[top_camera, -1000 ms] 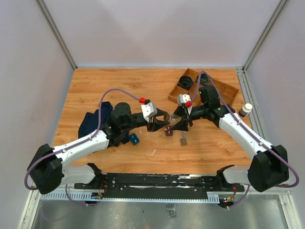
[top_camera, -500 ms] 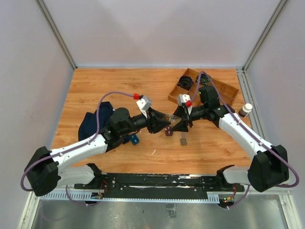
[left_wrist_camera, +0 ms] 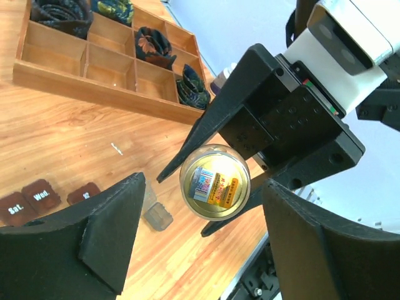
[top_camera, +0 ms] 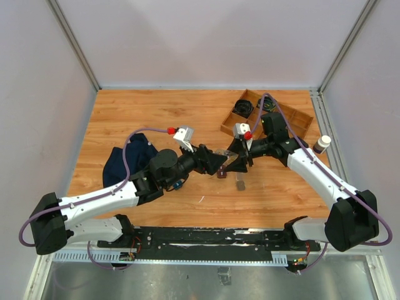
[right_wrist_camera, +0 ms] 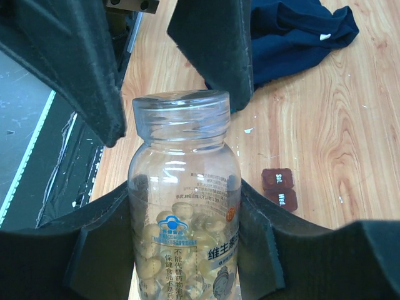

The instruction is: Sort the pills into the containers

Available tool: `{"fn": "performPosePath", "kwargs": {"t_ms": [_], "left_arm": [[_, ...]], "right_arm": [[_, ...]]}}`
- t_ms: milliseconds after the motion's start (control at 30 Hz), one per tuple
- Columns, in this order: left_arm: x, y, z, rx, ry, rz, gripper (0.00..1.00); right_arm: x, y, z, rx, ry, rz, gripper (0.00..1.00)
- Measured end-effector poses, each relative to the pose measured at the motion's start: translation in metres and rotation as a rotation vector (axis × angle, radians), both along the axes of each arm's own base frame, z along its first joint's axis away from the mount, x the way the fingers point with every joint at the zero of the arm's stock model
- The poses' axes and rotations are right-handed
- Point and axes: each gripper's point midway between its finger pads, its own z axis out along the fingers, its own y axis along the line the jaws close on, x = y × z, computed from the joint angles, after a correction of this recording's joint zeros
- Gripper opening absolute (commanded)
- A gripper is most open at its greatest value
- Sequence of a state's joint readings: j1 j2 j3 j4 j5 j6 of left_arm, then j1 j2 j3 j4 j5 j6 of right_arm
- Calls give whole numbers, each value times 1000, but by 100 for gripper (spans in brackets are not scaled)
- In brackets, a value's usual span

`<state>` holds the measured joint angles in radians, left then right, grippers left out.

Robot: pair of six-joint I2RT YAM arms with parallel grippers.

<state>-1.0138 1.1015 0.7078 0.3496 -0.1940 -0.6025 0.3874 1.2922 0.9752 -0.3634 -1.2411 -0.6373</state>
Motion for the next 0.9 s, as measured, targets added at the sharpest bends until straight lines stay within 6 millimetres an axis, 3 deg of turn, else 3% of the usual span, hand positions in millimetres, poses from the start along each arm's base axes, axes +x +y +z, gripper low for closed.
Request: {"fn": "performPosePath", "kwargs": {"t_ms": [67, 167, 367, 667, 767, 900], "left_arm": [[2, 3, -1, 12, -6, 15, 98], [1, 7, 5, 27, -47, 14, 99], [-7, 18, 18, 96, -210, -25, 99], [-28, 17, 7, 267, -517, -240, 99], [-25, 19, 10, 270, -601, -301, 99], [-16, 21, 12, 258, -653, -358, 89]], "right_arm": [[1, 0, -1, -5, -4, -6, 1], [2, 0, -1, -6, -8, -9, 1], [3, 0, -1, -6, -12, -10, 1], [3, 0, -1, -7, -12, -10, 1], [3, 0, -1, -6, -13, -10, 1], [3, 0, -1, -6, -13, -10, 1]]}}
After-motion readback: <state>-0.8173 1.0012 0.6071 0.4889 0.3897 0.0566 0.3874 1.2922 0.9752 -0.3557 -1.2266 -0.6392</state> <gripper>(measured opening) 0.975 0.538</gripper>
